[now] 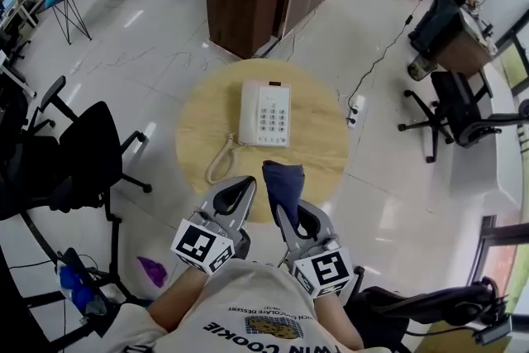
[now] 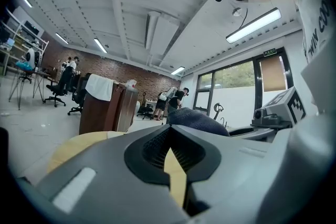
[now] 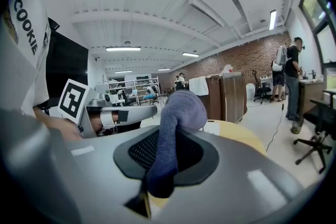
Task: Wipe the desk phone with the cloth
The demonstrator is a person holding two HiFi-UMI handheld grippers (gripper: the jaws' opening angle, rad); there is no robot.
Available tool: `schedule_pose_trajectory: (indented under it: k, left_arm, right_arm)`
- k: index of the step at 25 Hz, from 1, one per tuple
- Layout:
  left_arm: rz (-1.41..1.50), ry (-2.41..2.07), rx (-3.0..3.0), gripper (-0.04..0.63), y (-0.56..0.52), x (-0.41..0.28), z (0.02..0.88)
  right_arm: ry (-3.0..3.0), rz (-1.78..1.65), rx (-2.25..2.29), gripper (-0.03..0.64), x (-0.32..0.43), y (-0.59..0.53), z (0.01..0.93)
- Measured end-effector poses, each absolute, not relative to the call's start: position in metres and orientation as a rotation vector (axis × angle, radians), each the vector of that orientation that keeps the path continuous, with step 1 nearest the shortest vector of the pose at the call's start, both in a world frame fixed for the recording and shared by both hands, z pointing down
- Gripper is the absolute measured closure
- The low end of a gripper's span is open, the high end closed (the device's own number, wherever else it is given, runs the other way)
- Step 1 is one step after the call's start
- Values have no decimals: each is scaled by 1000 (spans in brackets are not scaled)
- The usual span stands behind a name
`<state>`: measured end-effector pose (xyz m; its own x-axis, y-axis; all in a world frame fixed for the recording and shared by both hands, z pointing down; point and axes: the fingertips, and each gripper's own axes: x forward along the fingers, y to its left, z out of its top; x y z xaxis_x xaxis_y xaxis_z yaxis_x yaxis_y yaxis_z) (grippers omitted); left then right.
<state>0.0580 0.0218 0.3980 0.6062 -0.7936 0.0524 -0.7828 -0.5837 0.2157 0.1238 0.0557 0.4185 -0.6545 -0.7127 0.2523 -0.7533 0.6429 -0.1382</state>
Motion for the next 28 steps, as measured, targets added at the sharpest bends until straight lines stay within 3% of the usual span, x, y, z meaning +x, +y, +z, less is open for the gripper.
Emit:
schedule_pose_trajectory:
  k: [15, 28]
  left_arm:
    - [-66, -1260, 2627, 604, -50, 11, 411]
    - [-74, -1178, 2620, 604, -78, 5, 430]
  right_arm:
    - [-2646, 326, 1226, 549, 69, -18, 425]
    - [-2524, 324, 1297, 549, 77, -119, 460]
